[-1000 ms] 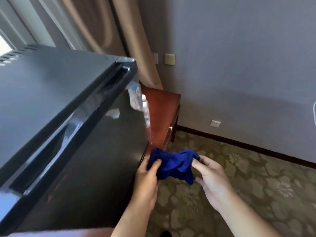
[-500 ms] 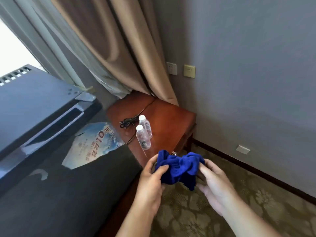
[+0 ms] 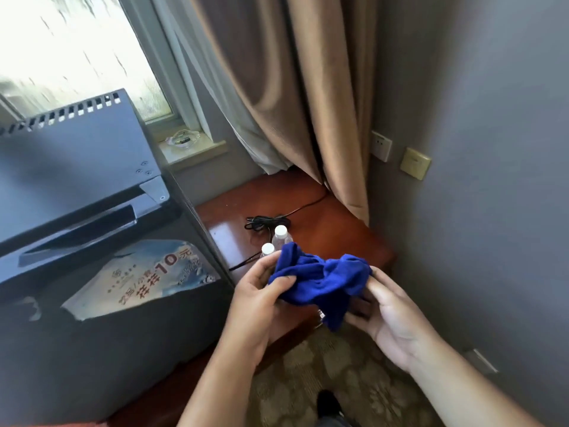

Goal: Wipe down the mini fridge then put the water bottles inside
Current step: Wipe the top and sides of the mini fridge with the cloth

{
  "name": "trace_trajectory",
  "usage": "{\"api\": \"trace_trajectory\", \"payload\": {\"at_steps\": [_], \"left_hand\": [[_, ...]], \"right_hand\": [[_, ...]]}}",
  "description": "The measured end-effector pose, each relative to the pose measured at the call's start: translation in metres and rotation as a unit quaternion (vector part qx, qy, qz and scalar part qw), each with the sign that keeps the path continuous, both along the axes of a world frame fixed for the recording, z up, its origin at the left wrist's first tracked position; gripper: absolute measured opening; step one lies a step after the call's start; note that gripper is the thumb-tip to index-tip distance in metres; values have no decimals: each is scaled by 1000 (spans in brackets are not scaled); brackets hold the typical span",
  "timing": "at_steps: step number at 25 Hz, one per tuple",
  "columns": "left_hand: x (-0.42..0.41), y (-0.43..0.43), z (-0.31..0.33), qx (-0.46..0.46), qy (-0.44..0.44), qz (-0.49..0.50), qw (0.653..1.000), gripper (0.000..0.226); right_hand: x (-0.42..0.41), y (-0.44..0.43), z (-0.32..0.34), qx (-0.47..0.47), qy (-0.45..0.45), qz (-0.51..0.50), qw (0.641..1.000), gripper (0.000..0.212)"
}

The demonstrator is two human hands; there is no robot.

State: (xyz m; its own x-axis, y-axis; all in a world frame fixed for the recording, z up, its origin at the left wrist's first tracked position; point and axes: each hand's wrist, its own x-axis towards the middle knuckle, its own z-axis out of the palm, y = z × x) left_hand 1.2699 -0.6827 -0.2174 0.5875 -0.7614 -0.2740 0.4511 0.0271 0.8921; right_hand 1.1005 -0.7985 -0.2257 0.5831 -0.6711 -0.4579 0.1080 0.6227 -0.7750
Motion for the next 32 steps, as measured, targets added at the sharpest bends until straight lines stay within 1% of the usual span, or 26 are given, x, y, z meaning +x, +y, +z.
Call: {"api": "trace_trajectory", "payload": {"at_steps": [3,5,7,9,11,14,17,20,24,27,29,32], "left_hand": [[23,-26,-1,1,12,41,999,39],[31,-47,2,-11,19,64,998,37],[31,-64,10,-12,20,77,997,37],[31,-72,15,-6,13,95,995,39],[35,-70,16,-15,-14,121,992,41],[39,-60,15,-21,-39,190,981,47],[42,-51,11,-14,-30,266,963,51],[39,-47,8,11,-48,312,949,57],[35,-60,14,49,-90,357,928,67],[29,-86,23,87,-114,403,904,74],[26,-101,32,124,-140,441,878,76],[26,-116,44,217,-231,489,813,77]], "right_hand": [[34,-32,7,-39,31,17,999,22],[54,-57,16,-66,33,26,997,22],[73,-82,28,-93,34,10,995,23],[97,-99,39,-113,40,-3,993,27],[128,-105,44,-109,42,13,993,32],[171,-97,45,-98,28,63,993,39],[208,-78,47,-104,-2,116,988,34],[231,-71,42,-95,-28,186,978,31],[253,-81,27,-44,-41,275,959,38],[269,-92,26,-15,-48,369,928,44],[276,-105,32,0,-66,430,900,46],[282,-126,37,27,-104,495,862,41]]}}
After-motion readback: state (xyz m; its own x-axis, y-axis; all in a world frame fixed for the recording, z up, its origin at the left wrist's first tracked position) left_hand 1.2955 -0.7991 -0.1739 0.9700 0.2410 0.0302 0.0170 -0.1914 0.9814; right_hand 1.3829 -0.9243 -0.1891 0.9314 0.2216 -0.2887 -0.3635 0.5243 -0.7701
